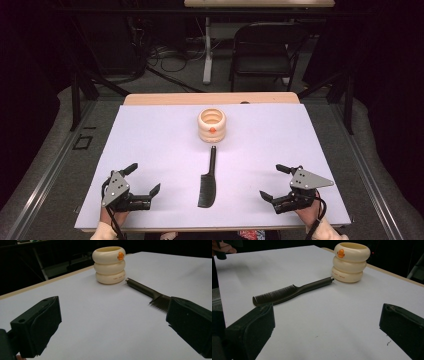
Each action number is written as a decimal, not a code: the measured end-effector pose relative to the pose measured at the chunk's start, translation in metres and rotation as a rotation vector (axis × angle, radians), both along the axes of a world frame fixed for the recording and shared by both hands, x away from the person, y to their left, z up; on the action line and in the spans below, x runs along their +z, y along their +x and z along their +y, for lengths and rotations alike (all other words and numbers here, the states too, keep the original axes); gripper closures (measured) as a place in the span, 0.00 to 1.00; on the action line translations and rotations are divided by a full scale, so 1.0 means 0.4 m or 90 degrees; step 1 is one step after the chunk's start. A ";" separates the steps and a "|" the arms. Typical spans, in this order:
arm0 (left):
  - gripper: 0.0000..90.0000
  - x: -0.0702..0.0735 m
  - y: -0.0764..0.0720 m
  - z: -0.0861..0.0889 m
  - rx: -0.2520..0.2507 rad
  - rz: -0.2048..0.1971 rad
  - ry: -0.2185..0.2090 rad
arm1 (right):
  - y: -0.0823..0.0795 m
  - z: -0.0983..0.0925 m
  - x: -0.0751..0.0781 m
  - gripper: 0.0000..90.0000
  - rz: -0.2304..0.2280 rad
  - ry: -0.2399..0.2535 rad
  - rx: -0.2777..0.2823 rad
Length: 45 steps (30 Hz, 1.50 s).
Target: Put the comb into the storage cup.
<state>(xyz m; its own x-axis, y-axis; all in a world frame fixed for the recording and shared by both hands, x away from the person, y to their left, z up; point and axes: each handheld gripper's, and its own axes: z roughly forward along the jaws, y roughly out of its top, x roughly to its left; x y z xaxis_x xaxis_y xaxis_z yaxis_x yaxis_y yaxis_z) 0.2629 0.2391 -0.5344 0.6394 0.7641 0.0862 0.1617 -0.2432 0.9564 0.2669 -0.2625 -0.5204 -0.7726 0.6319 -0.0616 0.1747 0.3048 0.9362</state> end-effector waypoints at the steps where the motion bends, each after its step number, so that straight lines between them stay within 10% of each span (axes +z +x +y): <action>1: 0.00 0.000 0.000 0.000 -0.001 0.001 0.001 | -0.001 0.000 0.001 0.00 0.000 -0.001 -0.002; 45: 0.00 -0.005 0.101 -0.102 -0.061 0.029 0.050 | 0.028 0.011 -0.016 0.00 0.051 -0.030 -0.011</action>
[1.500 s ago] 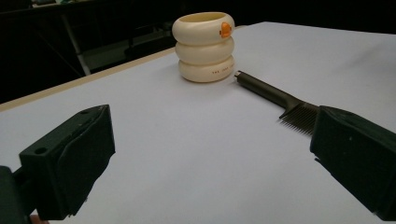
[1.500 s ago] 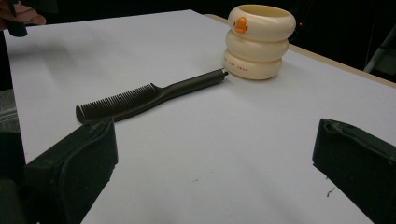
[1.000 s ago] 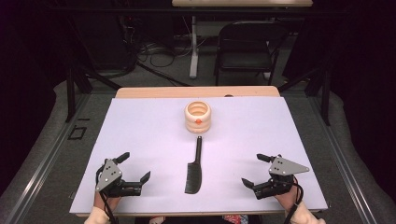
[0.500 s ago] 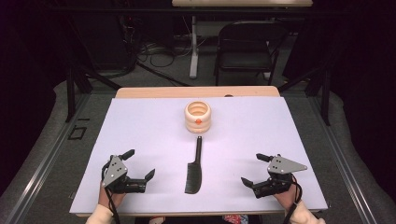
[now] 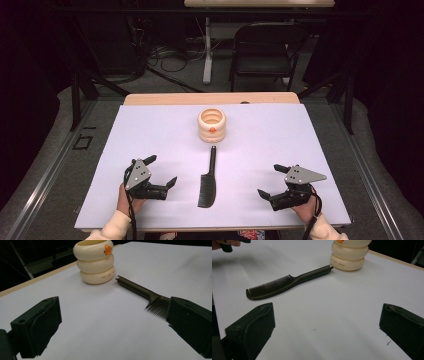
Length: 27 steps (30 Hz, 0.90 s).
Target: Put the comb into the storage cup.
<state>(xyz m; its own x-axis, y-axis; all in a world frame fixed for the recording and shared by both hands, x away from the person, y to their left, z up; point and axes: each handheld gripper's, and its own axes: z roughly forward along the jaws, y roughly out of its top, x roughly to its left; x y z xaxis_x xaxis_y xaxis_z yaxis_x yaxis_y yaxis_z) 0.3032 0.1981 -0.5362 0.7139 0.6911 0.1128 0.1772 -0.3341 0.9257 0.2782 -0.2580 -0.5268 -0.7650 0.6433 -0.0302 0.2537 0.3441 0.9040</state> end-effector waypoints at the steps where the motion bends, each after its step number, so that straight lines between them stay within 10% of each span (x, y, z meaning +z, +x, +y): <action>1: 0.00 0.000 0.004 -0.004 -0.002 0.000 0.004 | 0.000 0.000 0.000 0.00 0.001 -0.001 0.000; 27: 0.00 0.005 0.087 -0.091 -0.045 0.000 0.048 | 0.003 -0.002 -0.001 0.00 0.004 -0.002 0.002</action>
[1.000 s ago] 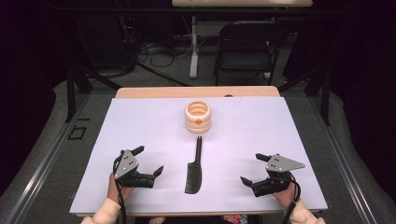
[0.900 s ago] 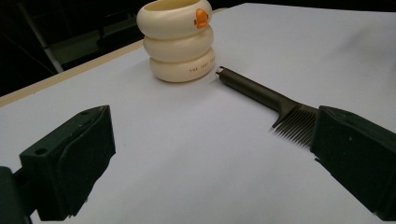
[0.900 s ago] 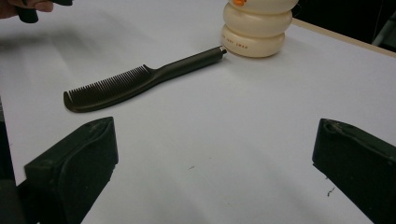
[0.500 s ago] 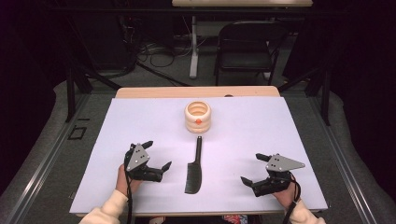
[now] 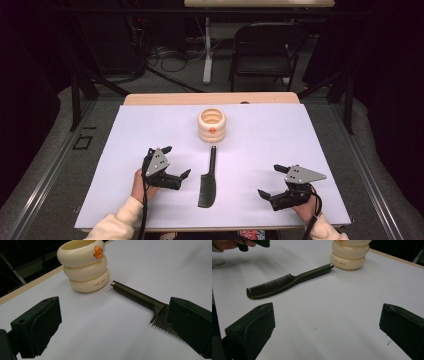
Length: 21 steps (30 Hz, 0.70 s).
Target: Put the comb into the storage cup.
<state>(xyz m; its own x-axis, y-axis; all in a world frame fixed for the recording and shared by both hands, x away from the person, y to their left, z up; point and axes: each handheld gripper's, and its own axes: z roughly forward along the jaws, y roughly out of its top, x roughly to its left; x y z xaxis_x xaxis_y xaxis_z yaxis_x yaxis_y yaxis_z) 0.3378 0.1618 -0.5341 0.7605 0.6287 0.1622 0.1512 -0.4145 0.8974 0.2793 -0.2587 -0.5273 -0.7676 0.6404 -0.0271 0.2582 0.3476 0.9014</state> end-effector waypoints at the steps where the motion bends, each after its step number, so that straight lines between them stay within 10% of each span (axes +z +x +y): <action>1: 0.00 0.000 0.003 -0.003 -0.002 0.000 0.002 | 0.000 0.000 0.000 0.00 0.001 0.000 0.000; 21: 0.02 0.008 0.064 -0.076 -0.024 0.016 0.023 | 0.001 -0.001 -0.001 0.00 0.004 0.000 0.000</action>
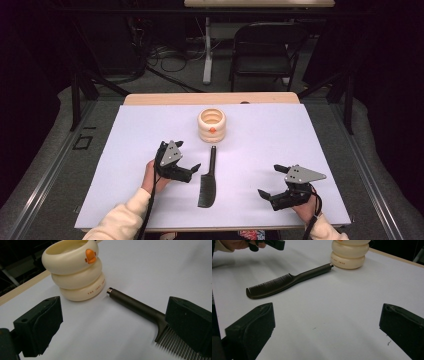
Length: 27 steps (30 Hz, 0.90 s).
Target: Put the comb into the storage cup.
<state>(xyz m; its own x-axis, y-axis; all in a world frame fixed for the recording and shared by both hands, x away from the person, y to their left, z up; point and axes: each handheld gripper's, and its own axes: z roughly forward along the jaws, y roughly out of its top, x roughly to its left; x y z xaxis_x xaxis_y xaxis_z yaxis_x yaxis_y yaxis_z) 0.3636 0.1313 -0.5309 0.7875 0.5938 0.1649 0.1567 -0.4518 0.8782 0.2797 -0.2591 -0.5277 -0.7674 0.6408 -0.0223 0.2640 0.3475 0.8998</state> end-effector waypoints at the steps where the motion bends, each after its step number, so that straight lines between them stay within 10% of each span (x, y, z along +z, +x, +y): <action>1: 0.02 0.001 0.003 -0.004 -0.002 0.001 0.000 | 0.000 0.000 0.000 0.00 0.000 0.000 0.000; 16: 0.27 -0.002 0.052 -0.069 -0.030 0.021 0.025 | -0.002 0.000 0.001 0.00 -0.003 0.003 0.000; 27: 0.70 -0.015 0.093 -0.131 -0.052 0.061 0.079 | -0.003 0.003 0.001 0.00 -0.003 -0.002 -0.001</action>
<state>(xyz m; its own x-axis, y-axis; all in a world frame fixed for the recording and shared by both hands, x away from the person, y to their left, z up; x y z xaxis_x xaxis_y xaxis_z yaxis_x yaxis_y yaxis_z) 0.4008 0.0788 -0.5370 0.8484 0.5064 0.1540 0.1956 -0.5704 0.7977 0.2786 -0.2578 -0.5272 -0.7661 0.6421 -0.0279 0.2601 0.3494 0.9001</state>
